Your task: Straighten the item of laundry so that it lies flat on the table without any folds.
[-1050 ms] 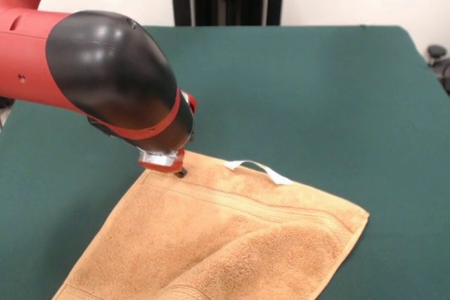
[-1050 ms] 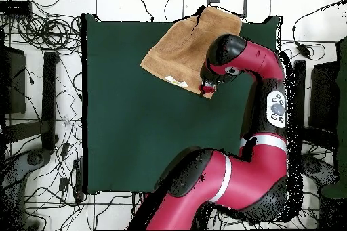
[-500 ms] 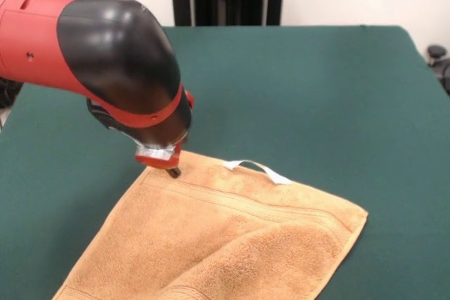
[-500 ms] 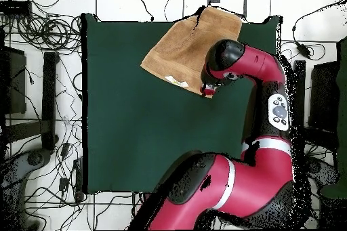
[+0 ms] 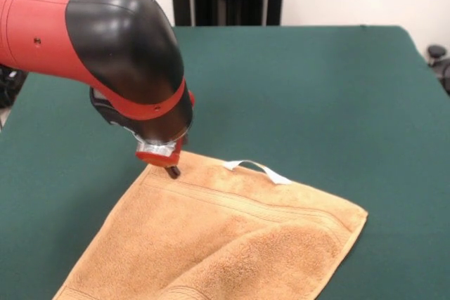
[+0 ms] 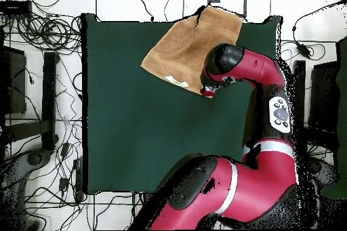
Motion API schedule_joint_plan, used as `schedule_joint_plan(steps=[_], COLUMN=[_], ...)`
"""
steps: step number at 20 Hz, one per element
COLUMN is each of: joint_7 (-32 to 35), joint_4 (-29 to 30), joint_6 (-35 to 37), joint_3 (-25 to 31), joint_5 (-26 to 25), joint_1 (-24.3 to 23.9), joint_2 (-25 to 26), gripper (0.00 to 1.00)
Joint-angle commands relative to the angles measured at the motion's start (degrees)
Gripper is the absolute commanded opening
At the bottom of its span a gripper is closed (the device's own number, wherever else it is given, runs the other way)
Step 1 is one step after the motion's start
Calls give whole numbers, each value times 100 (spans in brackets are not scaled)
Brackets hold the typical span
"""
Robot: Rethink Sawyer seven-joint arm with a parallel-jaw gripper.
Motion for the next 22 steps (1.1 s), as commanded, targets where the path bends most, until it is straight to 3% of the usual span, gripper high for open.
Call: schedule_joint_plan(steps=[1, 12, 13, 22], joint_7=[1160, 1098, 1116, 990], joint_4=[852, 580, 557, 523], joint_6=[-1831, -2091, -2085, -2032], joint_3=[115, 196, 167, 183], joint_5=[-570, -580, -596, -529], joint_1=[-176, -200, -176, -198], joint_2=[1064, 1312, 1313, 1327], gripper=[100, 100, 0, 0])
